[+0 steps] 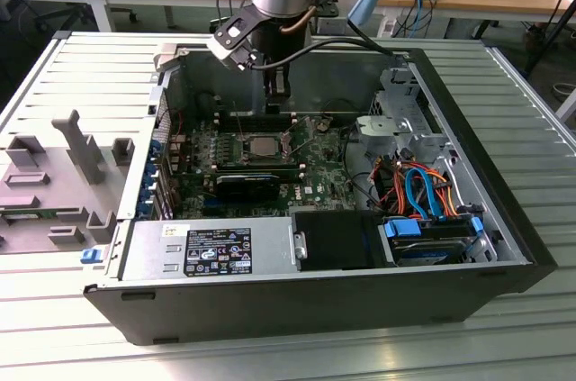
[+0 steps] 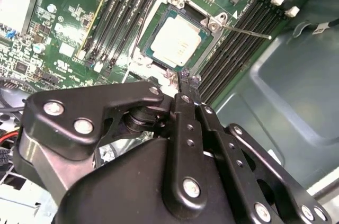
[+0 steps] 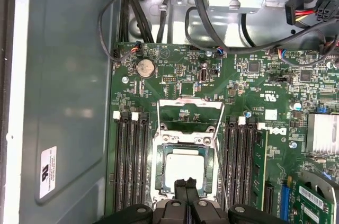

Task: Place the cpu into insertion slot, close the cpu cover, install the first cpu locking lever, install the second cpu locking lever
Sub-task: 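Place the cpu into insertion slot, then close the cpu cover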

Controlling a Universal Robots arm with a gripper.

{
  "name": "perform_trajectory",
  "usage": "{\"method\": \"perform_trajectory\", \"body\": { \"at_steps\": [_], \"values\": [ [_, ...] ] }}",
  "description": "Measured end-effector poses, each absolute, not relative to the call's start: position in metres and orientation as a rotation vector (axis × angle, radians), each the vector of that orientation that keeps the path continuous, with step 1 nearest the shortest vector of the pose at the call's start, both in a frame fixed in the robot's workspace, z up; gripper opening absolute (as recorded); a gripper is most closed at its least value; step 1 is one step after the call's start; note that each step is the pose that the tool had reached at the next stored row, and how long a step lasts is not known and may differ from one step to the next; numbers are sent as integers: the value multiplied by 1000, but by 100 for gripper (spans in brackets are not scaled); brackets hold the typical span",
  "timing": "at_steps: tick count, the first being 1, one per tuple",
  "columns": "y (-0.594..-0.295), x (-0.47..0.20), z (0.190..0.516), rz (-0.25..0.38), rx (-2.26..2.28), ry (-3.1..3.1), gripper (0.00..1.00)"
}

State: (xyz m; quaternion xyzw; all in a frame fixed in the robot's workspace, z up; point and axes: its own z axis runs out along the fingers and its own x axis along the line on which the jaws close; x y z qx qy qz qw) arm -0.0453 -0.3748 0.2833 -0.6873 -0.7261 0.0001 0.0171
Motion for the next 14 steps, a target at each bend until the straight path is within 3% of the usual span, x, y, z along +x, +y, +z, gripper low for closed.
{"method": "perform_trajectory", "body": {
  "at_steps": [14],
  "values": [
    [-376,-43,284,1,-2136,-2257,11]
  ]
}}
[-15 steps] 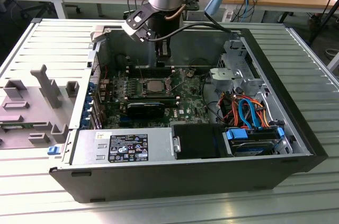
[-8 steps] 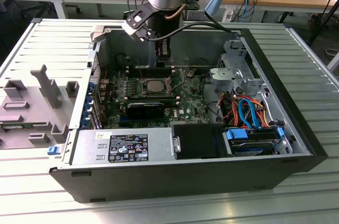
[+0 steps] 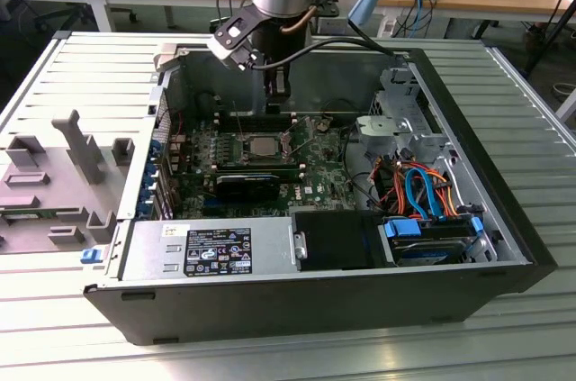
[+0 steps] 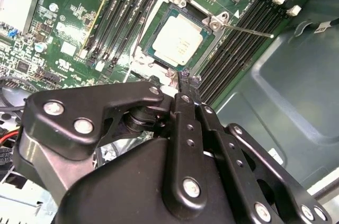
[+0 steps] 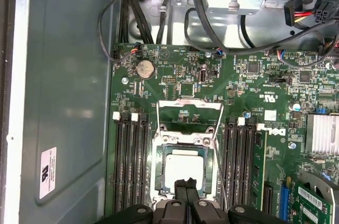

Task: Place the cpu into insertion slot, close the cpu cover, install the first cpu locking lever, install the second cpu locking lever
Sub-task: 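Close the cpu cover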

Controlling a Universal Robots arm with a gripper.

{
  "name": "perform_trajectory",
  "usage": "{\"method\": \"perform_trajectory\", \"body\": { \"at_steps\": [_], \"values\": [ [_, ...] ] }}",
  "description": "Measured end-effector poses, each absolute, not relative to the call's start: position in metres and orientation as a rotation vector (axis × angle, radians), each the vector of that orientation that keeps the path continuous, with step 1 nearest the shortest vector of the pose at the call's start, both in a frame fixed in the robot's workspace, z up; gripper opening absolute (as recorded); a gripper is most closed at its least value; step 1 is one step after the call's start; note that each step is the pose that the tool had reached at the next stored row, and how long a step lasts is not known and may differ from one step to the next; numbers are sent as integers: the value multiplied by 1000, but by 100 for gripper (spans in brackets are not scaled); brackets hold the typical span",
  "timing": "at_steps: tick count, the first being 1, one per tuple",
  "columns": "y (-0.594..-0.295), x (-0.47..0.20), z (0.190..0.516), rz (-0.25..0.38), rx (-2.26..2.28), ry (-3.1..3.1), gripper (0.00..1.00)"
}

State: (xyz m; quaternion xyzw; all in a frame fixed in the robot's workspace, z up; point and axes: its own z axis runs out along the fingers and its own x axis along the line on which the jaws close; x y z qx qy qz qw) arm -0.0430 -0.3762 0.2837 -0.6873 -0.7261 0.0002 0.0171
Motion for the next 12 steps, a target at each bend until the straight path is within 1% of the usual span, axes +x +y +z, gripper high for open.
{"method": "perform_trajectory", "body": {
  "at_steps": [12],
  "values": [
    [-383,-6,283,11,-2131,-2252,11]
  ]
}}
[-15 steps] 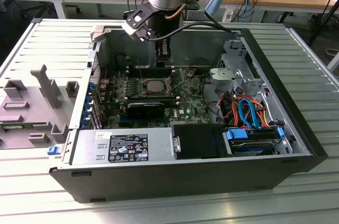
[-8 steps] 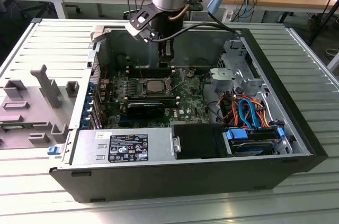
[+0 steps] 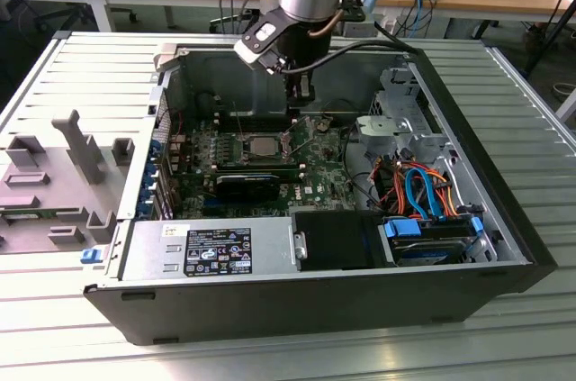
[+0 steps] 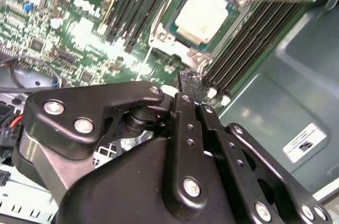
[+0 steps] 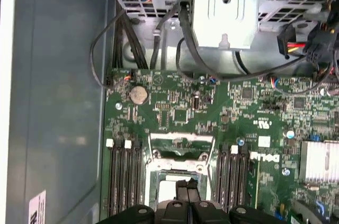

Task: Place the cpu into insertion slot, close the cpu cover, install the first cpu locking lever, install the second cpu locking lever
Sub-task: 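Close the cpu cover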

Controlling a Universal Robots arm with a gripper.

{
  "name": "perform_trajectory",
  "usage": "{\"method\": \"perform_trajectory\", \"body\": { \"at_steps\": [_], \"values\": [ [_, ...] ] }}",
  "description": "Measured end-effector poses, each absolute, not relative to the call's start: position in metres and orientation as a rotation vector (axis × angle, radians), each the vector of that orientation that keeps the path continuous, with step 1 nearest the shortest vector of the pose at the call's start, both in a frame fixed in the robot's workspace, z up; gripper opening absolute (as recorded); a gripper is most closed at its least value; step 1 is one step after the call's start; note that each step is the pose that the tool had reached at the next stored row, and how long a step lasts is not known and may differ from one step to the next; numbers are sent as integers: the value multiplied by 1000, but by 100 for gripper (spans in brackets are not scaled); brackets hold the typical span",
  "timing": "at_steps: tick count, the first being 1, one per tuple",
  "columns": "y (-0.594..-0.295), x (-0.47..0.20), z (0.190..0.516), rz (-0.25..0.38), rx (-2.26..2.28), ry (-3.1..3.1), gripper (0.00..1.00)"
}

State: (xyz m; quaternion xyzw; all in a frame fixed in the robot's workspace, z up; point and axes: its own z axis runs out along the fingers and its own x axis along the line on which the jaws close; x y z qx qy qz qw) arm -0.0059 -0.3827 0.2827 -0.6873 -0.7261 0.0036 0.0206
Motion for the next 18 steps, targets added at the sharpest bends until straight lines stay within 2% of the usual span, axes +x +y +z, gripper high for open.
{"method": "perform_trajectory", "body": {
  "at_steps": [18],
  "values": [
    [-383,45,261,16,-2130,-2250,11]
  ]
}}
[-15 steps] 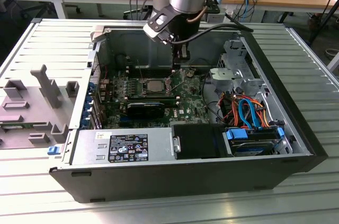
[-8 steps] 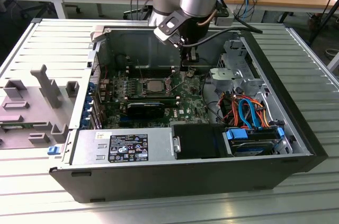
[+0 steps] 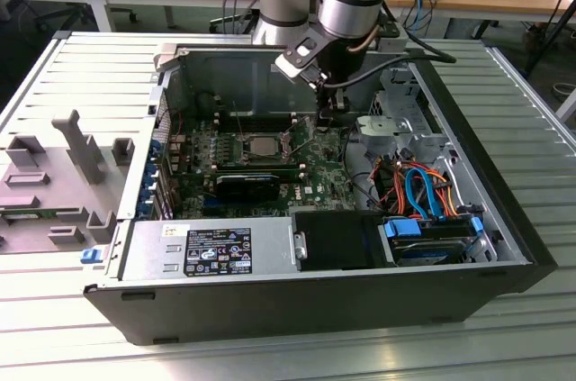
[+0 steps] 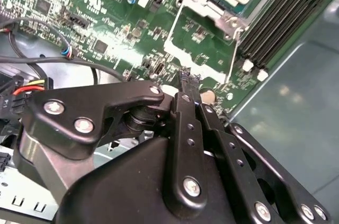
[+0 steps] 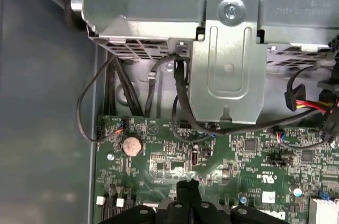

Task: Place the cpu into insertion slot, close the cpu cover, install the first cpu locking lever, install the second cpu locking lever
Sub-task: 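Close the cpu cover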

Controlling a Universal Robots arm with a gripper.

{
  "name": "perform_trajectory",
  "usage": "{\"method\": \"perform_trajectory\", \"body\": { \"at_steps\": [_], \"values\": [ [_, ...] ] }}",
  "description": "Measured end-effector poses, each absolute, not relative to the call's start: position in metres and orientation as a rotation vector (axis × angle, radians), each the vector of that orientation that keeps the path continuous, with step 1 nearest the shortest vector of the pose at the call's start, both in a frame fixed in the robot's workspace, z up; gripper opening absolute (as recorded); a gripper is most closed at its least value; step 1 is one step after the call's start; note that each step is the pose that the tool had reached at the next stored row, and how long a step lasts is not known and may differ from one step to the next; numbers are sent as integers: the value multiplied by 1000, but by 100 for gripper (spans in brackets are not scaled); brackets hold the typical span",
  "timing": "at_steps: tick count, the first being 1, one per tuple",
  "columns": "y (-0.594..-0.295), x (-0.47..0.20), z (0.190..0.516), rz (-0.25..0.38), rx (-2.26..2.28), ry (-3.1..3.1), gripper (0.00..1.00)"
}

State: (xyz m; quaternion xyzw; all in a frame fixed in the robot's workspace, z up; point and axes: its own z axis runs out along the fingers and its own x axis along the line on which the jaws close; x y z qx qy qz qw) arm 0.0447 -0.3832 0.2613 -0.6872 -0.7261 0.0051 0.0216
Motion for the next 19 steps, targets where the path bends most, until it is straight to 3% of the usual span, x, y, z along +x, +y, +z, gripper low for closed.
{"method": "perform_trajectory", "body": {
  "at_steps": [19],
  "values": [
    [-383,-3,249,6,-2133,-2256,11]
  ]
}}
